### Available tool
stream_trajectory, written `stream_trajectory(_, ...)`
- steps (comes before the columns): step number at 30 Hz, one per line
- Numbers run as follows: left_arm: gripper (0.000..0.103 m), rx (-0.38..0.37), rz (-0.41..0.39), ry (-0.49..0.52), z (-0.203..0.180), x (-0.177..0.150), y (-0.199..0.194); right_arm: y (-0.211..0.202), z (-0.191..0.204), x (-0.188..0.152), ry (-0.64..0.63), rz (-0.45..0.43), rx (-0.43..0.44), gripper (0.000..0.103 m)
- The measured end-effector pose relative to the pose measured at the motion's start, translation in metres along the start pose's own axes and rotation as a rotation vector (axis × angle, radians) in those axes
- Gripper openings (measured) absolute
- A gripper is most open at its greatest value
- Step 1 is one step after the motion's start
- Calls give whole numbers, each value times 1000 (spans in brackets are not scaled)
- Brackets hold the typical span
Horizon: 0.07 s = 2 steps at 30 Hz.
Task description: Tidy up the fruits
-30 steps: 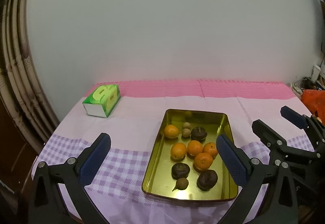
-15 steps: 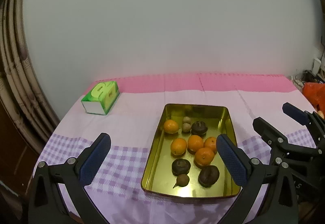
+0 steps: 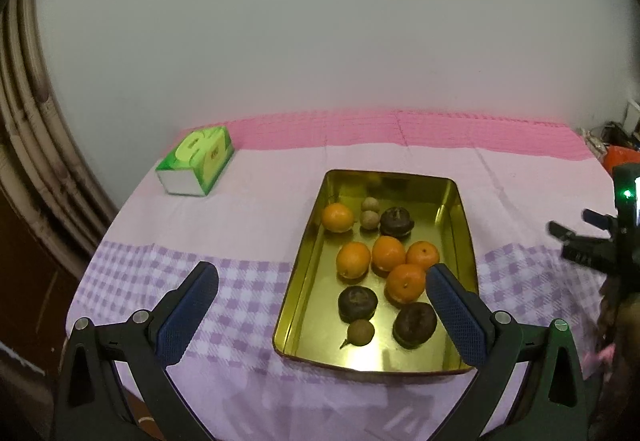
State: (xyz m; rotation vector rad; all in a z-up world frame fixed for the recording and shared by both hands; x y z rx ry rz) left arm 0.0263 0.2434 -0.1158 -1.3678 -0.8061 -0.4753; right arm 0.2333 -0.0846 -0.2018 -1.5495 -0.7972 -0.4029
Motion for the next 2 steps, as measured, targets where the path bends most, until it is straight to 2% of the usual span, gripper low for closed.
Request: stream_trajectory(2, 103, 1, 16, -12, 0, -1, 0, 22, -36, -1, 19, 49, -56, 87)
Point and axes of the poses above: each gripper's, at about its wrist camera, not at the fingertips, and y roughly the way its jaws point, z to its left, x to its top, the point moved 10 cm from there along y, roughly the way its jaws point, and after that the axes turned 6 degrees about -x, right-handed, at the moved point
